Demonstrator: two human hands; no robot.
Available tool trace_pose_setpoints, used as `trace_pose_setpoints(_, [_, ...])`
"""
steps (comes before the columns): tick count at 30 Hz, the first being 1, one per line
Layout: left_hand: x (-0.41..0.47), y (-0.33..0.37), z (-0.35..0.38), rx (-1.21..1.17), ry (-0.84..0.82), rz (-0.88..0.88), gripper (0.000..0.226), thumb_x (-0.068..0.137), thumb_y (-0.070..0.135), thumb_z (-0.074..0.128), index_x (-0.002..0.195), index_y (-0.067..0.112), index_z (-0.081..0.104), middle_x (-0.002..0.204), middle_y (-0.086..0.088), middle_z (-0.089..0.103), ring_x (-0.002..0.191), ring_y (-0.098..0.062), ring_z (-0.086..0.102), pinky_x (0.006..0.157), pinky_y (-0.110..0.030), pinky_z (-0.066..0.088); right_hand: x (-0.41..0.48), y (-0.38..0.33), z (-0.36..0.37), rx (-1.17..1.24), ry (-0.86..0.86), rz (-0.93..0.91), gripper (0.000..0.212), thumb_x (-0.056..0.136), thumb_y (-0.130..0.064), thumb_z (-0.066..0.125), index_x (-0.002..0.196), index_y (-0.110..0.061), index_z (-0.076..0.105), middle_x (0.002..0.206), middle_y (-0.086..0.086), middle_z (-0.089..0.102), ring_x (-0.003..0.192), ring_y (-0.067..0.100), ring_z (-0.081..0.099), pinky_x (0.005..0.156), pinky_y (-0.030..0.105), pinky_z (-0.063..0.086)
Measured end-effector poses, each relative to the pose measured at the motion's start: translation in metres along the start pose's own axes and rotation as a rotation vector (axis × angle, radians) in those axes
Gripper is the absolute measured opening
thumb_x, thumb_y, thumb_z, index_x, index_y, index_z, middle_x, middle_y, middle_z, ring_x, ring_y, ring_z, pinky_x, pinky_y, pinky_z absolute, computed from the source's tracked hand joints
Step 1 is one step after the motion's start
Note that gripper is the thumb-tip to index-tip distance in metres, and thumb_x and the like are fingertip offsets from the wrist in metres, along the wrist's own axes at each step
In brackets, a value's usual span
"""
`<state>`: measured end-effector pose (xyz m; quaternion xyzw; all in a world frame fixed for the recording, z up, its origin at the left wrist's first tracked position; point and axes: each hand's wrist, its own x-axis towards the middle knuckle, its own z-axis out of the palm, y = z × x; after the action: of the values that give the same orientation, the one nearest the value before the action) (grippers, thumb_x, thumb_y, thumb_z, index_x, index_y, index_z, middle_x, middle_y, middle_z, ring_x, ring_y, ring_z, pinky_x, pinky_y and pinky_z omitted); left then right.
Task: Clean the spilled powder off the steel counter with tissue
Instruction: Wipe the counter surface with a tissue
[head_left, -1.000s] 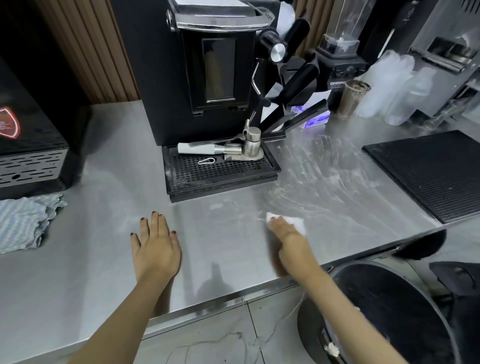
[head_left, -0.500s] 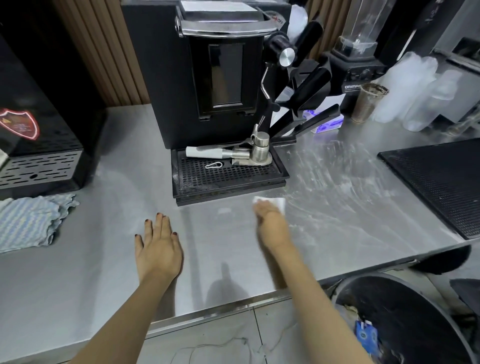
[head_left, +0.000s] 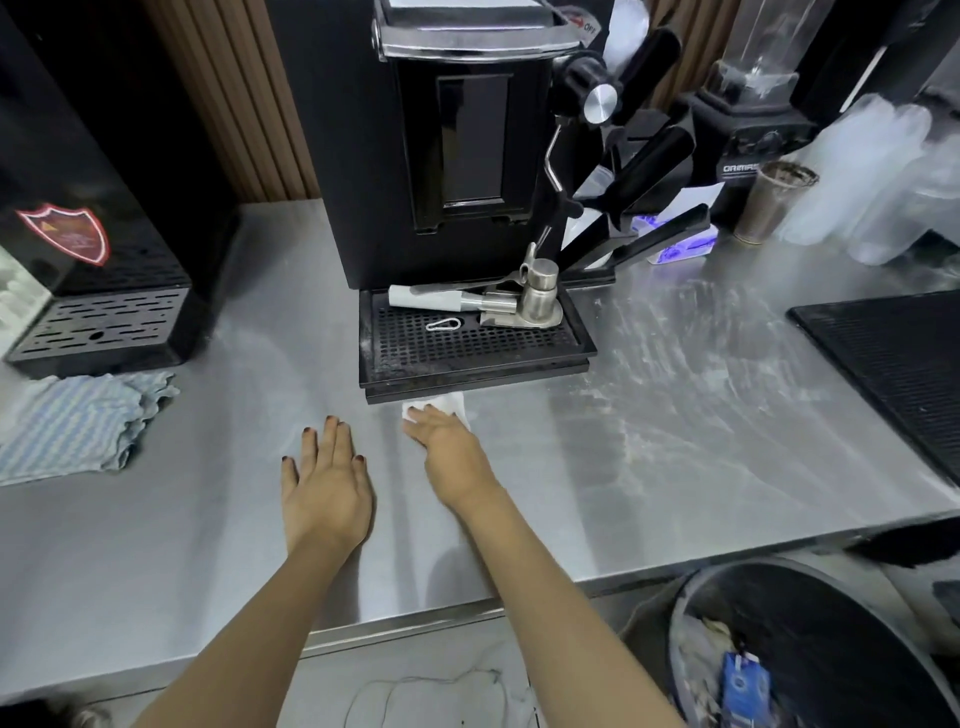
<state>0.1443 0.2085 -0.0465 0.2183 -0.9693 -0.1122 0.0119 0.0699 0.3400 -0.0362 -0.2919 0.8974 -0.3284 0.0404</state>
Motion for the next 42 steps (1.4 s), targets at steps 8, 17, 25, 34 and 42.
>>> trace_pose_setpoints(8, [0.000,0.002,0.000,0.008,0.005,0.001,0.051,0.098,0.027,0.017,0.147,0.016,0.011,0.157,0.004,0.005,0.144,-0.019,0.000,0.116,-0.042,0.006,-0.025,0.121,-0.098,-0.093,0.304,0.417,0.023,0.088,0.006,0.048,0.097,-0.011,0.060,0.093,0.006,0.065,0.093,0.010,0.059,0.084,0.017,0.042])
trace_pose_setpoints(17, [0.001,0.000,0.001,-0.003,0.000,0.002,0.051,0.098,0.027,0.018,0.147,0.015,0.012,0.157,0.003,0.006,0.144,-0.019,0.001,0.116,-0.043,0.006,-0.079,-0.010,-0.006,0.009,-0.129,-0.044,0.058,0.084,0.011,0.038,0.138,-0.009,0.036,0.146,0.009,0.036,0.137,0.019,0.028,0.115,0.029,0.012])
trace_pose_setpoints(25, [0.000,0.000,-0.001,-0.011,0.003,0.012,0.048,0.098,0.024,0.022,0.145,0.014,0.020,0.156,0.001,0.013,0.143,-0.022,0.006,0.115,-0.046,0.010,-0.097,0.072,-0.052,-0.107,0.260,0.305,0.046,0.087,0.013,0.039,0.127,-0.005,0.052,0.138,0.010,0.048,0.132,0.022,0.038,0.114,0.021,0.012])
trace_pose_setpoints(34, [-0.025,0.047,0.001,-0.106,0.070,0.329,0.042,0.095,0.012,0.035,0.136,0.004,0.040,0.147,-0.011,0.034,0.141,-0.026,0.021,0.116,-0.042,0.003,-0.146,0.036,-0.044,0.012,0.018,0.121,0.054,0.083,0.011,0.039,0.134,-0.006,0.043,0.144,0.013,0.039,0.137,0.026,0.030,0.116,0.034,0.015])
trace_pose_setpoints(42, [-0.017,0.105,0.020,-0.029,-0.035,0.361,0.051,0.099,0.028,0.019,0.146,0.009,0.015,0.156,-0.003,0.009,0.144,-0.018,0.004,0.117,-0.040,0.002,-0.154,0.107,-0.111,0.000,0.213,0.405,0.051,0.088,0.007,0.039,0.136,-0.010,0.041,0.148,0.005,0.034,0.139,0.018,0.027,0.113,0.022,0.016])
